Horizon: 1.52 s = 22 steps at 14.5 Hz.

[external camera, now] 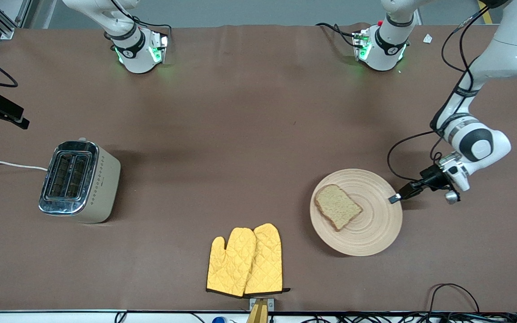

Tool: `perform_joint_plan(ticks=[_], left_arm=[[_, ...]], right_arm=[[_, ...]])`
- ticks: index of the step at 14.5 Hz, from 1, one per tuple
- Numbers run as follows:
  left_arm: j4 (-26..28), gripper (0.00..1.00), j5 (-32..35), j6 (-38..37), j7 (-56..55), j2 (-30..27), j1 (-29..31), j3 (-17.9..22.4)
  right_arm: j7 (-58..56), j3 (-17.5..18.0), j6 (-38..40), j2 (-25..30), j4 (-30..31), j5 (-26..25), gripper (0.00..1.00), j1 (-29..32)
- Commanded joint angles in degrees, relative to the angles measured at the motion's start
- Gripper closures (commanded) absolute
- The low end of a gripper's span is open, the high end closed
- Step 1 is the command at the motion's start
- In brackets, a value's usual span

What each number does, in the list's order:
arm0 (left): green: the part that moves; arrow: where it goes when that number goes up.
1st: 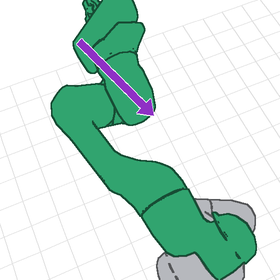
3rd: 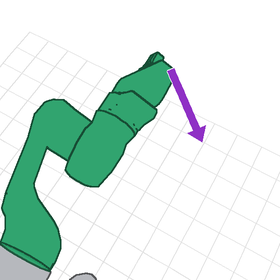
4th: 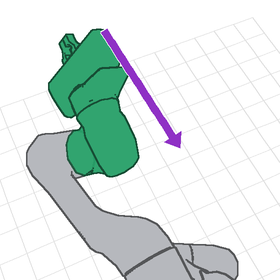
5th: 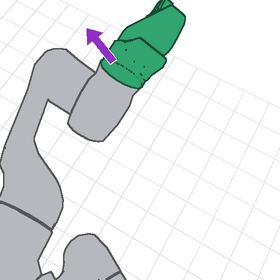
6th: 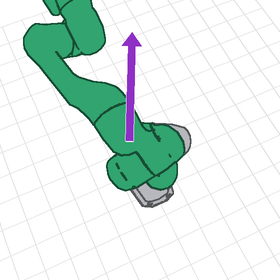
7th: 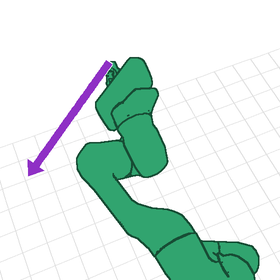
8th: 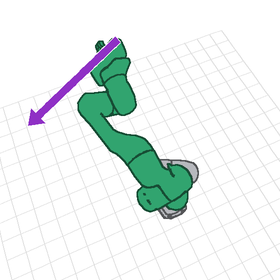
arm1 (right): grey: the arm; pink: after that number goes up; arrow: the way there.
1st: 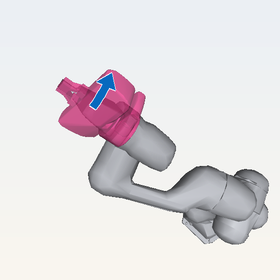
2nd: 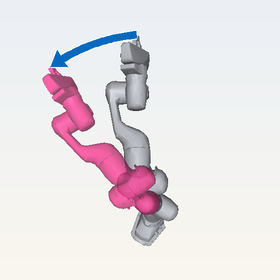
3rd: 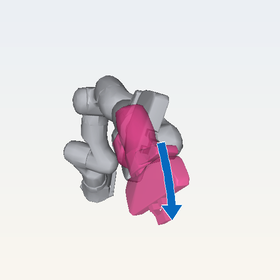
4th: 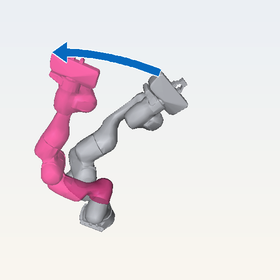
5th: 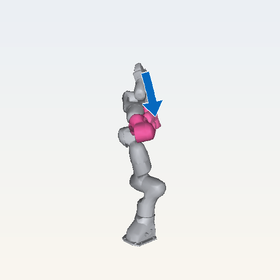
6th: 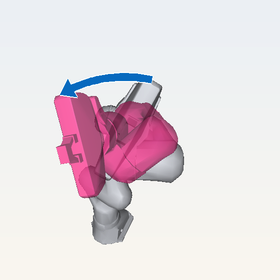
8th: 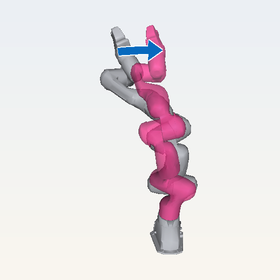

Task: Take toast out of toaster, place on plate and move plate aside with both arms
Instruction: 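Slide the plate with toast away from the toaster with the left gripper, then open the left gripper and pull it back from the plate rim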

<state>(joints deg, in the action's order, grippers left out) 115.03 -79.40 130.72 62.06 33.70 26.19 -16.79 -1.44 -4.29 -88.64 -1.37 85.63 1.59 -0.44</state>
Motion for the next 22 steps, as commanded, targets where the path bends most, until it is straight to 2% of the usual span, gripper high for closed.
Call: perform_joint_plan(ticks=[1,5,7,8,9,10,11,13,14,16,18,22], left_arm=[[0.02,1.0,3.36,-4.24,0.87,0.22,5.43,-0.79],[0.37,0.99,4.61,-5.74,0.69,0.84,7.72,-0.35],[0.28,0.92,7.67,-5.74,0.43,1.89,9.22,-0.44],[0.11,0.78,7.86,-5.74,0.95,2.42,9.23,-0.44],[0.02,0.59,7.95,-5.74,1.13,3.12,9.23,-0.44],[-0.07,0.18,8.21,-5.74,1.57,3.3,9.14,-0.44],[-0.25,0.0,8.56,-5.74,1.49,3.3,8.88,-0.44],[-1.38,0.0,9.35,-5.65,0.7,3.04,8.44,-0.18],[-2.69,0.0,12.66,-5.74,-1.05,2.86,8.44,-0.26],[-8.13,0.0,23.44,-5.74,-10.67,2.86,8.52,-0.44],[-14.8,0.0,34.27,-9.14,-20.09,3.12,8.35,-0.79],[-24.22,0.0,49.21,-13.91,-32.06,2.07,4.58,-0.88]], right_arm=[[-0.58,1.56,0.48,-0.21,-0.55,-0.54,0.0,1.41],[-0.49,1.48,0.57,-0.21,-0.55,-0.45,0.0,1.23],[-0.49,1.48,0.57,-0.21,-0.55,-0.45,0.0,1.23],[-0.49,1.48,0.57,-0.21,-0.55,-0.45,0.0,1.14],[-0.49,1.48,0.4,-0.21,-0.55,-0.45,0.0,1.14],[-0.49,1.48,0.22,-0.21,-0.55,-0.45,0.0,1.23],[-0.49,1.48,0.13,-0.21,-0.55,-0.45,0.0,1.23],[-0.49,1.48,0.05,-0.21,-0.55,-0.45,0.0,1.23],[-0.58,1.48,-0.04,-0.21,-0.64,-0.45,0.0,1.23],[-0.58,1.48,0.04,-0.21,-0.73,-0.36,0.0,1.23],[-0.58,1.48,0.04,-0.21,-0.73,-0.36,0.0,1.23],[-0.58,1.48,0.22,-0.21,-0.64,-0.36,0.0,1.23]])
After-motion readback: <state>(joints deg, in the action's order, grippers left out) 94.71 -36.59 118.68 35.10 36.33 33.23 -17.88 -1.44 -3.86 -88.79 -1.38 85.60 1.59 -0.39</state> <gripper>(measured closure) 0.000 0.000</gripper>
